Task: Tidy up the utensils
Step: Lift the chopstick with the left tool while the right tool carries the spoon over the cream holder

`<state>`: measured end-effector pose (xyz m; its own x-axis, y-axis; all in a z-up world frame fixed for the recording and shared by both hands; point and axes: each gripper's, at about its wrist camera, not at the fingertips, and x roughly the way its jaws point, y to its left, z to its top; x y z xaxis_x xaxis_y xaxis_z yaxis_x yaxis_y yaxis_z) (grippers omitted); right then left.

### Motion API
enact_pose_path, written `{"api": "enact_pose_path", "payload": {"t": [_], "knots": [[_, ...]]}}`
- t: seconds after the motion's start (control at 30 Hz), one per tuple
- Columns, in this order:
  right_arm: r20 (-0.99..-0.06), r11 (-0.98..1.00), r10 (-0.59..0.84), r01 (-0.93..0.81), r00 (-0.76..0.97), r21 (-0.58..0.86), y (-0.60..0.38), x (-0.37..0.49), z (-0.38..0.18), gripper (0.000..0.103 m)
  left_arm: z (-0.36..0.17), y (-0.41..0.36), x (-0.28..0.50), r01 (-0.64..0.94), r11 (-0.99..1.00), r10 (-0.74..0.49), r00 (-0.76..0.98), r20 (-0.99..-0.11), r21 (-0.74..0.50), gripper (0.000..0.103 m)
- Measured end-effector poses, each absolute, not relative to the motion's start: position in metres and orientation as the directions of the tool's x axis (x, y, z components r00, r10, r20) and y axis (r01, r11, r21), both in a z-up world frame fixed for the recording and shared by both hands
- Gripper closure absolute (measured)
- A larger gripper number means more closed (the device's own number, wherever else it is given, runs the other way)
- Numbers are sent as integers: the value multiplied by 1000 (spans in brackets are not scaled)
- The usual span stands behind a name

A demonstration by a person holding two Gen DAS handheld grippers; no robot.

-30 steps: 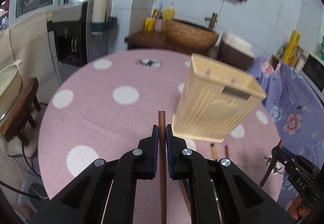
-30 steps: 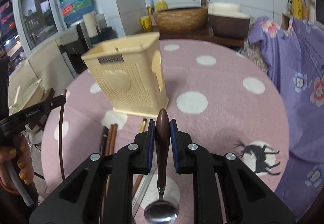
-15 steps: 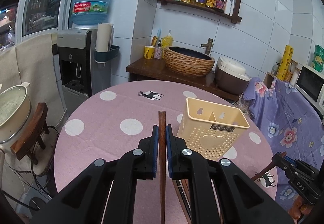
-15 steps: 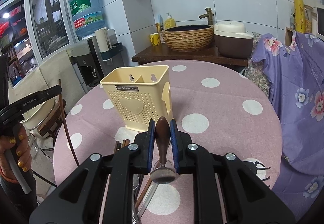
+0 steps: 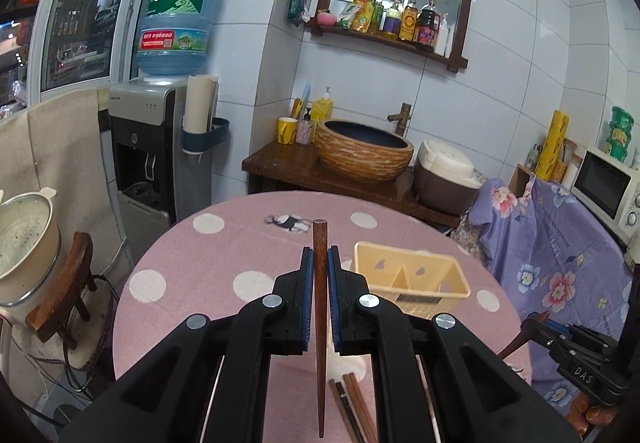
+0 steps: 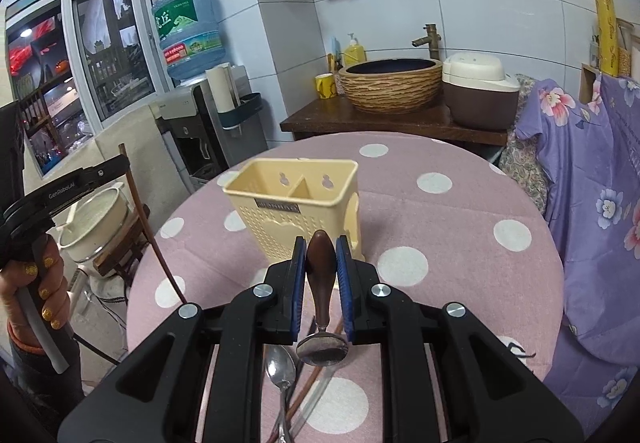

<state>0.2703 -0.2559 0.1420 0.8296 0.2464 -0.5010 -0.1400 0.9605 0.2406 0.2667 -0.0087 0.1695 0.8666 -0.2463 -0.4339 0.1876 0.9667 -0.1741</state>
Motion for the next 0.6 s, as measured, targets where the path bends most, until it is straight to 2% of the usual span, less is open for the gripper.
{"api": "enact_pose_path", "payload": {"t": [0.13, 0.33, 0.47, 0.6], "knots": [[-440, 956, 271, -184, 856, 230, -252, 278, 183, 87, 208, -13, 275, 217, 959, -272, 883, -383, -183, 95], [-329, 965, 237, -182, 914, 190, -246, 305, 249, 87, 271, -29, 294, 251, 939, -310, 915, -259, -237, 95], [-310, 974, 198, -152, 930, 166, -239, 332, 262, 87, 276, -45, 319, 245, 935, -307, 920, -244, -257, 95], [-318, 981, 168, -125, 933, 150, -232, 356, 249, 87, 259, -58, 334, 228, 943, -284, 933, -223, -243, 95]]}}
